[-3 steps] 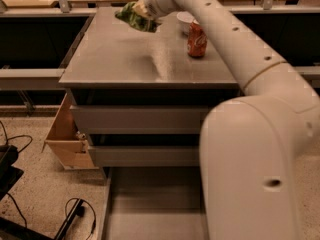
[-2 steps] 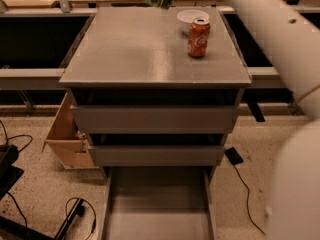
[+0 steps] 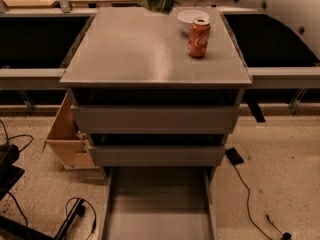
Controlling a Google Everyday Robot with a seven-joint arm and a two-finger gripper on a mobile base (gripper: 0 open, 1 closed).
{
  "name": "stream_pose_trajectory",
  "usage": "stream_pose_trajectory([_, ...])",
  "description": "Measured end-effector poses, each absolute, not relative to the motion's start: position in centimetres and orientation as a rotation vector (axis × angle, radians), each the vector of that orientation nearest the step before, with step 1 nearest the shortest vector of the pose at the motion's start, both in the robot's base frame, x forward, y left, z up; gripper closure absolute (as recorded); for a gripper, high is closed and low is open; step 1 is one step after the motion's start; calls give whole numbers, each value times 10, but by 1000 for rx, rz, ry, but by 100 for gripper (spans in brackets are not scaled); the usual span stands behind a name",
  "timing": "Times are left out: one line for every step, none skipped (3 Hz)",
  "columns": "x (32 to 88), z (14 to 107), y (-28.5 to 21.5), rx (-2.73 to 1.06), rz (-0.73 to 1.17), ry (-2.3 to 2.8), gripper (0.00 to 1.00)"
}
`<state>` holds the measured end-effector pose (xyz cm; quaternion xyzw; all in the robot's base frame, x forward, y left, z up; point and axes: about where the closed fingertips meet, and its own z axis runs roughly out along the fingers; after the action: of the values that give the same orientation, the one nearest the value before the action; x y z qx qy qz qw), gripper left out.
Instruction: Place green jalapeno chip bag into bottom drawer
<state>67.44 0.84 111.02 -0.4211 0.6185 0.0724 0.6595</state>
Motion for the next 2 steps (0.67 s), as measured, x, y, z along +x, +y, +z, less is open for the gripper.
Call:
stream_pose_trajectory([628, 1005, -9, -981, 331, 1593, 100])
stream_pose_trajectory([585, 905, -45, -935, 456, 1744, 100])
